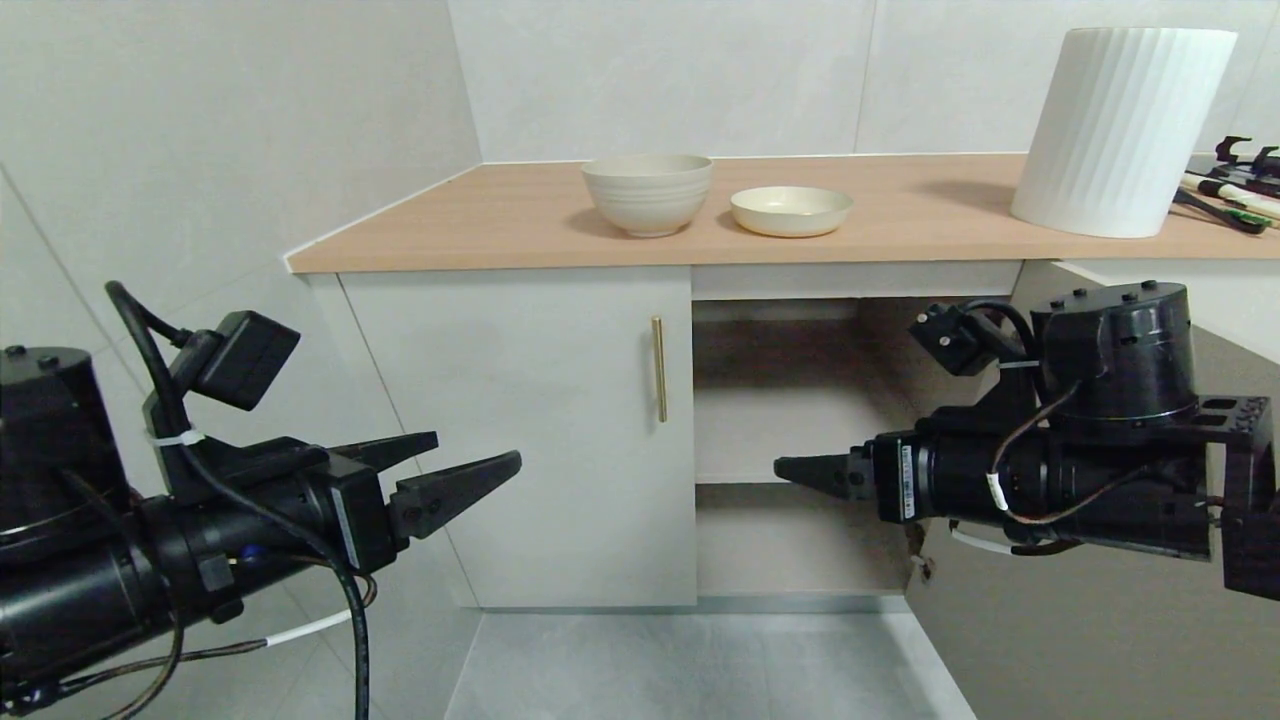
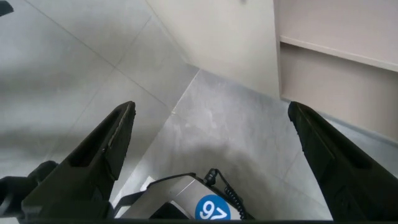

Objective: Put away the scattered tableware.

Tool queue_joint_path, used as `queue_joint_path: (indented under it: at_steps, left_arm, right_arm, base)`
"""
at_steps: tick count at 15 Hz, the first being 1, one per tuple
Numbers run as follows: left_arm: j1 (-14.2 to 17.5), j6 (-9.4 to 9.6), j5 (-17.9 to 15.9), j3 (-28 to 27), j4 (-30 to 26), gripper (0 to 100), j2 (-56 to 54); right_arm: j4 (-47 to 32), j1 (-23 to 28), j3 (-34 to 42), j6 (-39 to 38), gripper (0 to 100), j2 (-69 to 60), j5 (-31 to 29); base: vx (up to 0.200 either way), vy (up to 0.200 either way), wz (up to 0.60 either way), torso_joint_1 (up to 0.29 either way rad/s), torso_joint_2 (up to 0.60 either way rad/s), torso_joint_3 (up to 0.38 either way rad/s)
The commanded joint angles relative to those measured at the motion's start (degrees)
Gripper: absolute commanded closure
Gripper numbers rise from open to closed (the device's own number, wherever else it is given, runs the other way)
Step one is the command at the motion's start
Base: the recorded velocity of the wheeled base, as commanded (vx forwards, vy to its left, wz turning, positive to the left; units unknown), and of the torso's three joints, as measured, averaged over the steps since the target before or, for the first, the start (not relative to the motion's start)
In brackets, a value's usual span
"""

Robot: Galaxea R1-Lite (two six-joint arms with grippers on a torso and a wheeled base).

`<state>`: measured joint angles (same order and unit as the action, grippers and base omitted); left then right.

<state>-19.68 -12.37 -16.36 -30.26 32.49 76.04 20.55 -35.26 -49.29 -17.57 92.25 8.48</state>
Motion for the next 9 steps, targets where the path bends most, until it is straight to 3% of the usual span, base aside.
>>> queue_joint_path:
  at_steps: [1, 9]
  left_arm:
    - [-0.01, -0.02, 0.01, 0.02, -0.06, 0, 0.24]
    - [-0.01, -0.02, 0.01, -0.07, -0.06, 0, 0.33]
  right_arm:
    - [0.01, -0.16, 0.07, -0.01, 0, -0.05, 0.04]
    - [-0.78, -0.16, 0.51, -0.01, 0, -0.40, 0.30]
  base:
    - [0.200, 0.000, 0.00, 0.002, 0.00, 0.002]
    - [0.200, 0.000, 0.00, 0.003, 0.00, 0.001]
